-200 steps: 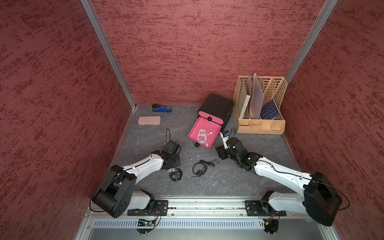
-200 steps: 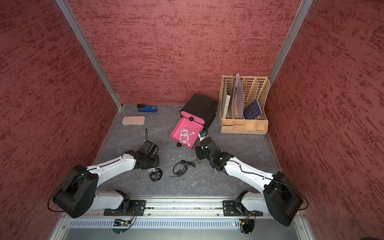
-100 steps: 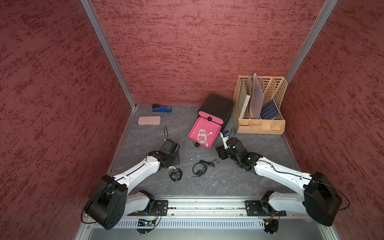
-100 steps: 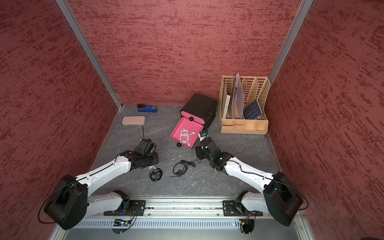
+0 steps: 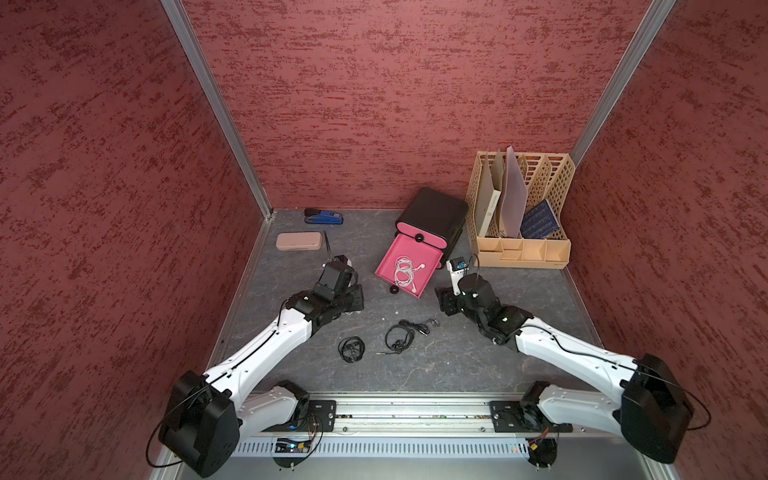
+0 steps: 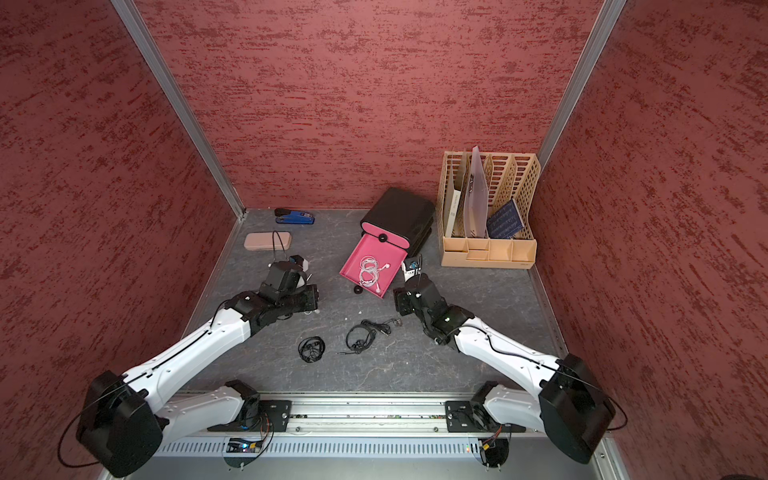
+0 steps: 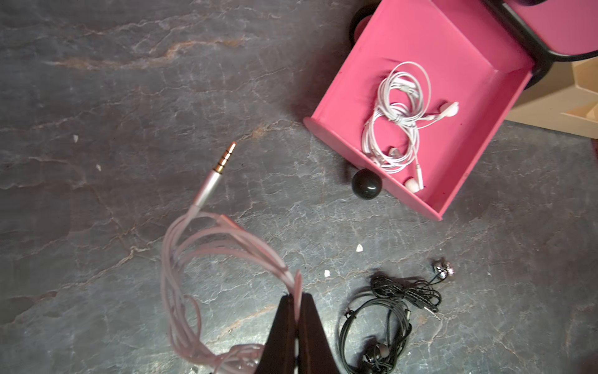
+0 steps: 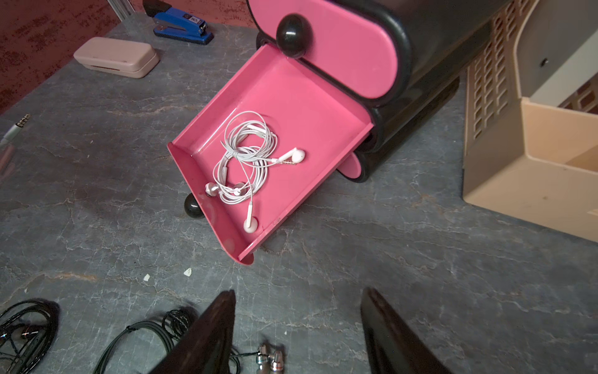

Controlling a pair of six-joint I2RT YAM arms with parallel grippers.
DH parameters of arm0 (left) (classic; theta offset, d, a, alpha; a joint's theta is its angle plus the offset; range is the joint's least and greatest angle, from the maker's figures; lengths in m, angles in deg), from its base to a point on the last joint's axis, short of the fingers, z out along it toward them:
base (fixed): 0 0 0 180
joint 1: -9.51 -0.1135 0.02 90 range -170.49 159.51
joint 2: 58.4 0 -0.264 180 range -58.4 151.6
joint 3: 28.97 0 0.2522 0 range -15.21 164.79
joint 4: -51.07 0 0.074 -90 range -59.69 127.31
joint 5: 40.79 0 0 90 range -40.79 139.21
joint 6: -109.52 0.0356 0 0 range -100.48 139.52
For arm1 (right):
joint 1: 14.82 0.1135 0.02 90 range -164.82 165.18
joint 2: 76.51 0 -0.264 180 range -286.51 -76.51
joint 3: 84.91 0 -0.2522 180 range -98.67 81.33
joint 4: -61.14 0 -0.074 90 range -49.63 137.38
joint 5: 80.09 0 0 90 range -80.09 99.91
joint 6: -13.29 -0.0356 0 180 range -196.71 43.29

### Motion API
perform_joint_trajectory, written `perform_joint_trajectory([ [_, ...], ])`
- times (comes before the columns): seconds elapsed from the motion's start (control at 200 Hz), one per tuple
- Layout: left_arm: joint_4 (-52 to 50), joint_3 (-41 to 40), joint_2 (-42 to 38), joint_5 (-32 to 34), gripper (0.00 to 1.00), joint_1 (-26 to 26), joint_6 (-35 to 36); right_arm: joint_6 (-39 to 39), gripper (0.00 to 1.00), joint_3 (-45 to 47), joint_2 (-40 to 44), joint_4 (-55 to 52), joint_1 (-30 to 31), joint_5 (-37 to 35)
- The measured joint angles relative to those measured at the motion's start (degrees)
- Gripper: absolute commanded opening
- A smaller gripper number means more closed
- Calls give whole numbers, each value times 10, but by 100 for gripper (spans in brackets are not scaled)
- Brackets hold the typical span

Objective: Place the wired earphones into the drawer by color
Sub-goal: Place the wired earphones in the drawer.

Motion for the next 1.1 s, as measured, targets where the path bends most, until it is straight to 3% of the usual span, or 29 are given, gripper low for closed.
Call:
perform_joint_trajectory([
  [0.19, 54, 41, 42, -1, 0, 38, 0, -2, 66, 9, 13, 3, 0, -20],
  [0.491, 141, 134, 184, -19, 0, 73, -3, -4, 66, 23, 42, 4, 0, -53],
  [1.097, 263, 229, 343, -44, 0, 89, -29, -8, 66, 30, 68, 5, 0, -90],
])
